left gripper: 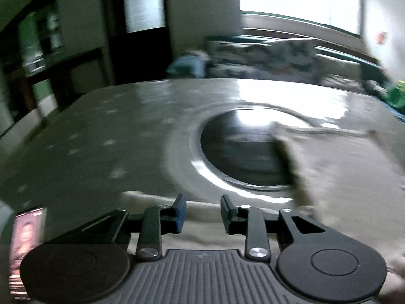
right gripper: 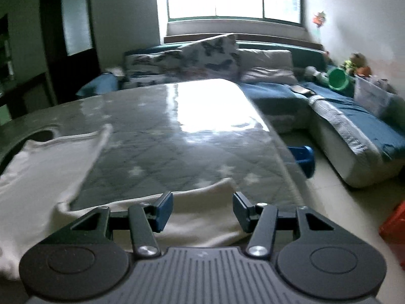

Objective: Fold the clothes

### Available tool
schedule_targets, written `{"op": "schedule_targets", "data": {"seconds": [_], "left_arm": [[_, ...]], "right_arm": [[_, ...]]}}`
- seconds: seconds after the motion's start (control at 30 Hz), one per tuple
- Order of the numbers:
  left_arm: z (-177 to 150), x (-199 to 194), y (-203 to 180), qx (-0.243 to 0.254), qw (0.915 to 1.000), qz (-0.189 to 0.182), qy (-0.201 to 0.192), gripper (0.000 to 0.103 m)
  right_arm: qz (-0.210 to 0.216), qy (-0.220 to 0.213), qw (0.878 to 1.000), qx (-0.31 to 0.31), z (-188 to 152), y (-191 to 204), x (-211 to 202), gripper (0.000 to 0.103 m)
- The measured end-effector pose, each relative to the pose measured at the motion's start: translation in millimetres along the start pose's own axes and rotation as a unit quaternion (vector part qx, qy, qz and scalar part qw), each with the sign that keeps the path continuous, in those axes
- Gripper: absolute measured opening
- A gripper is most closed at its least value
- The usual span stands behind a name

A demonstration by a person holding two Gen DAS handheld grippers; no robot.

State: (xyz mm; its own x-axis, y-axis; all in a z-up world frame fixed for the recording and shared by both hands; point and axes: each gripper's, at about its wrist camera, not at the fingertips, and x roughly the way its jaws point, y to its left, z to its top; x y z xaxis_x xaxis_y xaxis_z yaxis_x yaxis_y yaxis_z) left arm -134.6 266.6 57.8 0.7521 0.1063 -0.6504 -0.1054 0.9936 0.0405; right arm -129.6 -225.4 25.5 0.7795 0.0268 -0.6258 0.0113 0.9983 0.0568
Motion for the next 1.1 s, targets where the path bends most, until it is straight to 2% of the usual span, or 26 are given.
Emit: {"op": "schedule_targets", "data": {"seconds": [0.17, 0.37, 0.5, 0.53, 0.57, 0.7, 0.93, 1.1], "left_arm": [[-2.3, -7.9, -55.4, 0.055, 0.9954, -0.078, -0.003, 0.044], [-11.8, -14.4, -110.4, 0.103, 0.9806, -0.167, 0.007, 0.044], [-23.6, -19.3, -138.7, 0.136, 0.9687, -0.207, 0.013, 0.045], [-26.8, -20.2, -144.5, 0.144, 0.9657, -0.216, 0.016, 0.045], [-30.0, -21.4, -149.8, 0.152, 0.963, -0.222, 0.018, 0.045], [-43.0, -27.5, -166.7, 0.183, 0.9538, -0.237, 0.021, 0.045], [-59.5, -28.8, -170.1, 0.219, 0.9427, -0.248, 0.044, 0.048], [-56.8, -37.7, -170.5, 0.229, 0.9375, -0.26, 0.033, 0.049]], "right_arm": [[-0.005, 0.004, 1.0, 0.003, 3.9, -8.8, 19.4, 0.051], [-0.008, 0.013, 1.0, -0.004, 3.5, -10.0, 32.8, 0.044], [-0.01, 0.019, 1.0, -0.009, 3.2, -10.8, 41.6, 0.029], [-0.011, 0.02, 1.0, -0.01, 3.2, -11.0, 43.9, 0.021], [-0.012, 0.021, 1.0, -0.012, 3.2, -10.8, 45.4, 0.016], [-0.029, 0.016, 0.999, -0.023, 4.3, -7.2, 46.2, 0.016], [-0.045, -0.001, 0.999, -0.025, 9.5, -9.2, 37.1, 0.024], [-0.008, -0.009, 0.999, -0.049, 6.8, 6.8, 14.3, 0.029]]}}
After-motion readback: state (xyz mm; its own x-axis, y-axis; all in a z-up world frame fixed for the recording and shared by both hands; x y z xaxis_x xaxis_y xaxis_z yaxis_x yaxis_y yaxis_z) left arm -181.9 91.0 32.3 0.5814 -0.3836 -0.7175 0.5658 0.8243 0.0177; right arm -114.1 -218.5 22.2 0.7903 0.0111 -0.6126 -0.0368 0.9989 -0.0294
